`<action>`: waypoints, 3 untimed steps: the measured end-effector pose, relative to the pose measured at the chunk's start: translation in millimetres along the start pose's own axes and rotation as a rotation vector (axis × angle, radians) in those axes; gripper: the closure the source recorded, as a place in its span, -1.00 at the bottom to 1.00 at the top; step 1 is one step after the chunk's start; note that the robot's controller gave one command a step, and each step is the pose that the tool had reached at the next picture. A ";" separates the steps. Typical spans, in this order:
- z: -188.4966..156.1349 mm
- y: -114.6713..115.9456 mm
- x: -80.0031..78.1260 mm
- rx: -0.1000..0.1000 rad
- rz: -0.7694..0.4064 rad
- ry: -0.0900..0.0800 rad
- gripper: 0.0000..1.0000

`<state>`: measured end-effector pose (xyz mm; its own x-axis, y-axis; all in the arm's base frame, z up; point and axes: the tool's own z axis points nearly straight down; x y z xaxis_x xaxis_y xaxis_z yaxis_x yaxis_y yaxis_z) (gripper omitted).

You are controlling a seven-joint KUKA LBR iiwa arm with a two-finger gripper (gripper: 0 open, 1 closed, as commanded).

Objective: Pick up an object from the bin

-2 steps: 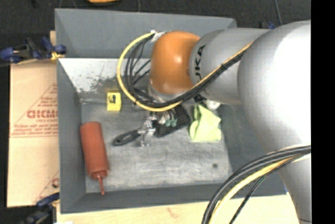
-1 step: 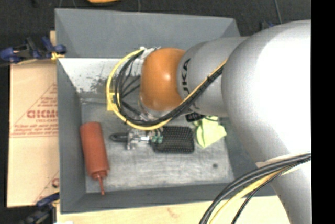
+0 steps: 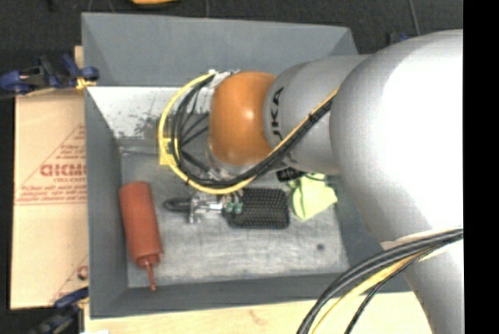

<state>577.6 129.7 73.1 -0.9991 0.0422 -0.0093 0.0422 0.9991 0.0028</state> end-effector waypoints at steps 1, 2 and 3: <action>0.5 0.2 -1.5 0.001 0.013 0.005 1.00; 0.7 0.1 -4.3 0.000 0.048 0.006 1.00; -3.4 -4.5 -0.2 0.001 0.096 0.006 1.00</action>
Offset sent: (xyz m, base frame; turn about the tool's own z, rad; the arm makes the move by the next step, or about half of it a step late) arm 0.0030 0.0001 -0.0031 0.0518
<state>577.5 125.1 76.5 -0.9905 0.1374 -0.0026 0.1374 0.9905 0.0021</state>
